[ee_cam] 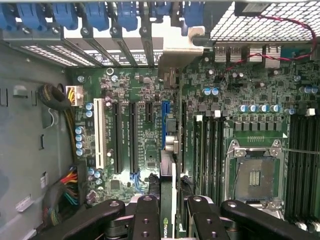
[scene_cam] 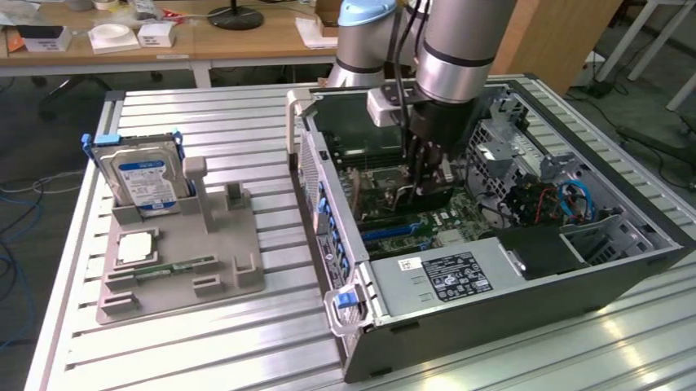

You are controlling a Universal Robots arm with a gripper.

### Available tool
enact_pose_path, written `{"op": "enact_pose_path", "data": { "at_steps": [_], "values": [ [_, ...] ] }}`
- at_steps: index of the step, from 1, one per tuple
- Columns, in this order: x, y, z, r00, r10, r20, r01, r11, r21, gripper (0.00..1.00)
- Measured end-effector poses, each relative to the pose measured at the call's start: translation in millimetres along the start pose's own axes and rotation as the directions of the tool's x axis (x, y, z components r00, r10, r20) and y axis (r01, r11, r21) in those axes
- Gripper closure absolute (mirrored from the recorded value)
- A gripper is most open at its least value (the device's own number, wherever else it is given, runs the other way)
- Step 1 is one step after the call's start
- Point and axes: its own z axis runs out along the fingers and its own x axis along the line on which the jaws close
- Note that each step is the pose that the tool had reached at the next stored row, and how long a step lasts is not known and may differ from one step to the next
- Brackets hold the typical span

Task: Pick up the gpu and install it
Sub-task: 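Insert the gpu into the slot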

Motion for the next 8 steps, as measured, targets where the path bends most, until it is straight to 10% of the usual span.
{"op": "enact_pose_path", "data": {
  "at_steps": [8],
  "values": [
    [4.5,3.7,4.6,1.0000,0.000,-0.0001,0.000,1.0000,0.0000,0.74]
  ]
}}
